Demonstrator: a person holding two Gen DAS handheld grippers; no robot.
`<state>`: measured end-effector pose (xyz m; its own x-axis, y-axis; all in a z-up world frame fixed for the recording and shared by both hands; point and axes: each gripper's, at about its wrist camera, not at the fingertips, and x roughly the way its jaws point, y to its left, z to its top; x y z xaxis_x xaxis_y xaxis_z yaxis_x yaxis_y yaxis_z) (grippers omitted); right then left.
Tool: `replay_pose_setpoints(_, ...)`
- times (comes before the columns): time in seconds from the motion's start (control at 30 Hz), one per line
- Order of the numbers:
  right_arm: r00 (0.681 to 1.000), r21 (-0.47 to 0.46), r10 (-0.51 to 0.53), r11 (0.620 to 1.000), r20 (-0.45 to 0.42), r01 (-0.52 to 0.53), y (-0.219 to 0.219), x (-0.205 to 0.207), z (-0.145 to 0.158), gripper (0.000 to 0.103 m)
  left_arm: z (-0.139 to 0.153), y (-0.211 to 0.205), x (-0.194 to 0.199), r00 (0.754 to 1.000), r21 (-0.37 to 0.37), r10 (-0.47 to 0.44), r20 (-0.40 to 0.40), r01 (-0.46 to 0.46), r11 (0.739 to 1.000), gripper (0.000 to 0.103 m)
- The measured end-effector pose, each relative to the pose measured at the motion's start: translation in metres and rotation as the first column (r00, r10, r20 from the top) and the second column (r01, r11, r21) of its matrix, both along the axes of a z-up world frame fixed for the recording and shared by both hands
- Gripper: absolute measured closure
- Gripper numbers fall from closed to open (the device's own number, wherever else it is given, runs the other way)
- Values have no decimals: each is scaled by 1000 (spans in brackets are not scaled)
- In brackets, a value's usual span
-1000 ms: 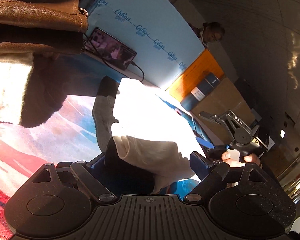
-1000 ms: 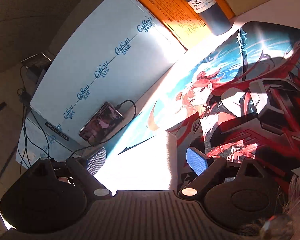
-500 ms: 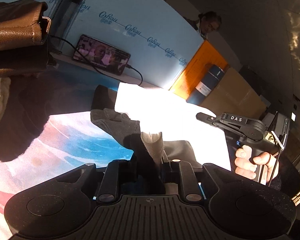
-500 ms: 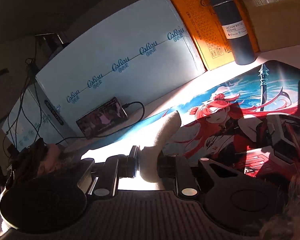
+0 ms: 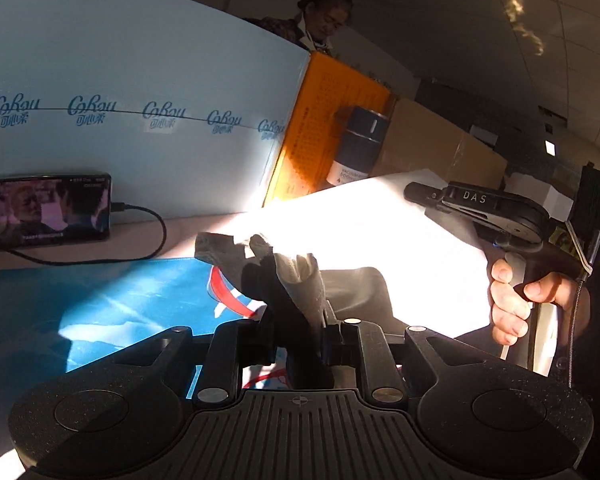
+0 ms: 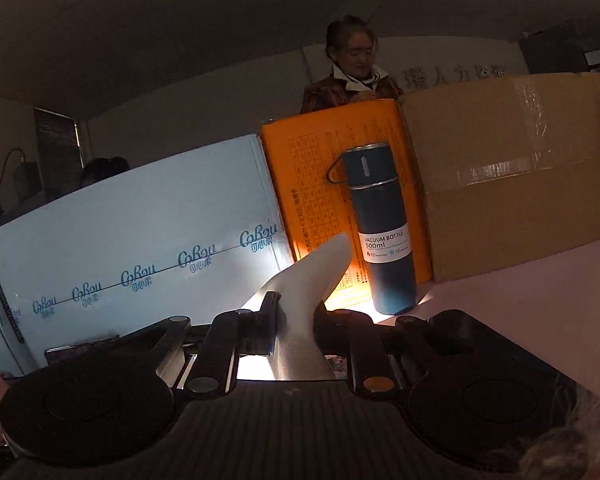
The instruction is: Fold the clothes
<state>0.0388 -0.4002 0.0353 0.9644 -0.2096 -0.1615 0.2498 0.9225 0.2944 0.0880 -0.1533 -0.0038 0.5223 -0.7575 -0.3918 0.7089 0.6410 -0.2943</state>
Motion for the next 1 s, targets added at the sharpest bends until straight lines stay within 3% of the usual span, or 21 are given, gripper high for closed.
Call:
replay_pose_setpoints(0.2,982,101,-185,978,24,182,-80,1,-14,89,-12,-77,37,997,-28,-75,-34,74,997,85)
replay_pose_setpoints(0.3,958,115,-286,952,10,282,-112,-1,-28,89,-26,-122,45,992,27,-122,-37,123,992,85)
replay_pose_setpoints(0.43,925,209,-378,902,-46,379,-155,-6,-53,89,-40,-165,54,985,60,-152,-85,157,986,84)
replay_pose_setpoints(0.57,905,281,-415,861,-96,425,-182,-7,-71,89,-49,-177,61,980,63,-136,-147,147,987,83)
replay_pose_setpoints(0.67,894,274,-431,851,-127,449,-182,-5,-76,86,-47,-172,60,987,60,-99,-125,108,992,77)
replay_pose_setpoints(0.7,890,268,-437,849,-132,456,-181,-4,-77,82,-46,-170,59,990,60,-84,-111,91,994,70)
replay_pose_setpoints(0.73,888,275,-443,844,-124,460,-180,-6,-78,80,-44,-168,58,993,60,-68,-98,74,995,56)
replay_pose_setpoints(0.77,886,292,-452,837,-105,462,-180,-10,-78,60,-43,-166,57,995,60,-52,-84,58,997,46)
replay_pose_setpoints(0.8,878,315,-472,824,-78,471,-179,-16,-79,29,-42,-163,56,997,59,-37,-70,41,997,26)
replay_pose_setpoints(0.83,868,333,-494,810,-53,482,-177,-21,-79,16,-40,-159,54,999,54,-20,-51,23,998,16)
replay_pose_setpoints(0.87,855,335,-518,801,-31,497,-175,-27,-78,11,-36,-150,50,1000,40,-5,-20,5,999,15)
replay_pose_setpoints(0.93,836,321,-548,795,14,515,-168,-34,-75,11,-30,-134,43,1000,37,-1,15,0,999,13)
replay_pose_setpoints(1.0,831,290,-550,810,77,509,-158,-41,-70,6,-23,-118,30,999,35,16,47,-17,999,11)
